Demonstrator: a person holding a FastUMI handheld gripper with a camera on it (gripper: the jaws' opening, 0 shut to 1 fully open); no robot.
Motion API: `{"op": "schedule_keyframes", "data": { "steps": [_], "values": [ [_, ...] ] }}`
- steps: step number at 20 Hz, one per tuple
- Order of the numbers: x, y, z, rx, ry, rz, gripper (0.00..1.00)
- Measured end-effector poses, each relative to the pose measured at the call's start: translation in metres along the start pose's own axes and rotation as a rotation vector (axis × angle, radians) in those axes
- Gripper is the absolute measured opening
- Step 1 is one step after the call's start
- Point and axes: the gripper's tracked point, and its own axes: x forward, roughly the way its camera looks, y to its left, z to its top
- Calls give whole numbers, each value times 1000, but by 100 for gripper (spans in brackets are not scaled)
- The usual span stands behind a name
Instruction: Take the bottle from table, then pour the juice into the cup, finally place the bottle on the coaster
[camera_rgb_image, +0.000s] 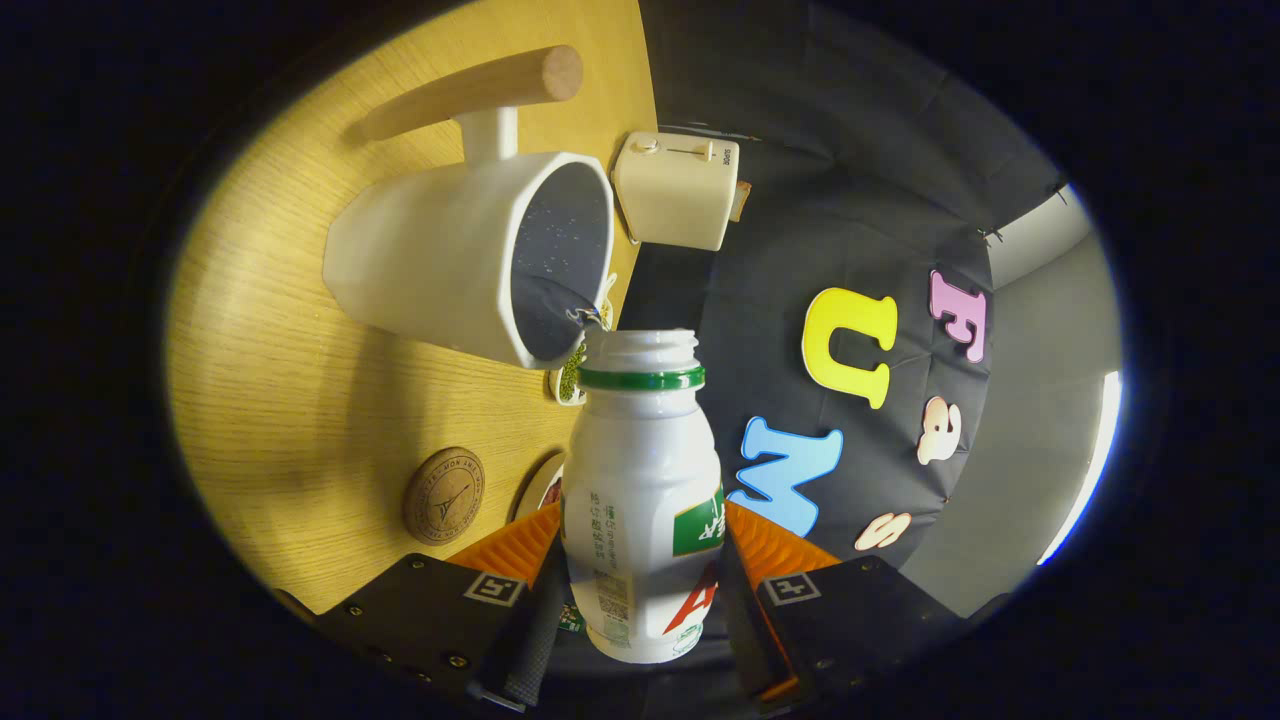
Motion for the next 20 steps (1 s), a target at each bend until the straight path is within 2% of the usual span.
{"op": "schedule_keyframes", "data": {
  "steps": [20],
  "values": [
    [1, -14, -1, -127, -8, -54, 71]
  ]
}}
